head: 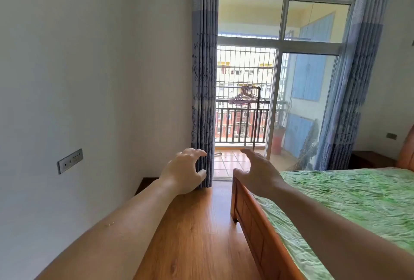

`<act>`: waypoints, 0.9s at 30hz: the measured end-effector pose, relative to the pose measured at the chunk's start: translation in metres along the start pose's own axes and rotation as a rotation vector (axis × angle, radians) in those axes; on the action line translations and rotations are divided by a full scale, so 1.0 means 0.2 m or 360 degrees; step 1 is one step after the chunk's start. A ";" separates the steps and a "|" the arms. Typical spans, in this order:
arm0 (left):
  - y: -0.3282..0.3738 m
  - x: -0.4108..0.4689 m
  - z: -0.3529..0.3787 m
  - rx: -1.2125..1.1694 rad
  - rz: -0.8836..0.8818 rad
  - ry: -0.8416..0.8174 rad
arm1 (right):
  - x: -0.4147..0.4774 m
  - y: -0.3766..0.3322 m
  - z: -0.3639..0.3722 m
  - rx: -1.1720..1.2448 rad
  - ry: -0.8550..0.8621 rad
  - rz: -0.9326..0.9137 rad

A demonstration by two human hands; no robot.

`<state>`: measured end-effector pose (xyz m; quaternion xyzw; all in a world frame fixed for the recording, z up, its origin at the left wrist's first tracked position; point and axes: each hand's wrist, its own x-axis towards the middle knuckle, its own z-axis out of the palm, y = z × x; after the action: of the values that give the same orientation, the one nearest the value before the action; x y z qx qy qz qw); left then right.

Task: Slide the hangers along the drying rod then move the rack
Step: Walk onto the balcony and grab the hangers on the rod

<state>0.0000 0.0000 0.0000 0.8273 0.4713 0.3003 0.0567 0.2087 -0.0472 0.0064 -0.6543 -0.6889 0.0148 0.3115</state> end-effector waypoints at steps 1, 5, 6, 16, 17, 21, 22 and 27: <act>-0.05 0.04 0.02 0.0002 -0.0007 -0.0007 | 0.06 0.01 0.04 0.0007 0.0004 0.0005; -0.33 0.29 0.10 0.0006 -0.0057 -0.0012 | 0.38 0.04 0.25 -0.0053 -0.0010 0.0038; -0.41 0.37 0.12 -0.0002 -0.0068 -0.0012 | 0.49 0.04 0.30 -0.0062 -0.0012 0.0050; -0.98 1.24 0.30 -0.0042 -0.0062 -0.0085 | 1.39 0.18 0.65 -0.0154 0.0053 0.0126; -1.01 1.32 0.34 -0.0041 -0.0042 -0.0090 | 1.47 0.22 0.67 -0.0160 0.0071 0.0138; -1.15 1.69 0.53 -0.0077 -0.0025 -0.0100 | 1.83 0.41 0.80 -0.0145 0.0080 0.0193; -1.18 1.79 0.59 -0.0072 -0.0022 -0.0107 | 1.93 0.47 0.85 -0.0142 0.0081 0.0198; -1.33 2.36 0.87 -0.0044 -0.0007 -0.0127 | 2.50 0.78 1.05 -0.0069 0.0071 0.0197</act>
<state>0.0744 0.5631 -0.0328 0.8368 0.4662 0.2734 0.0877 0.2790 0.5107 -0.0241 -0.7024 -0.6402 0.0045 0.3111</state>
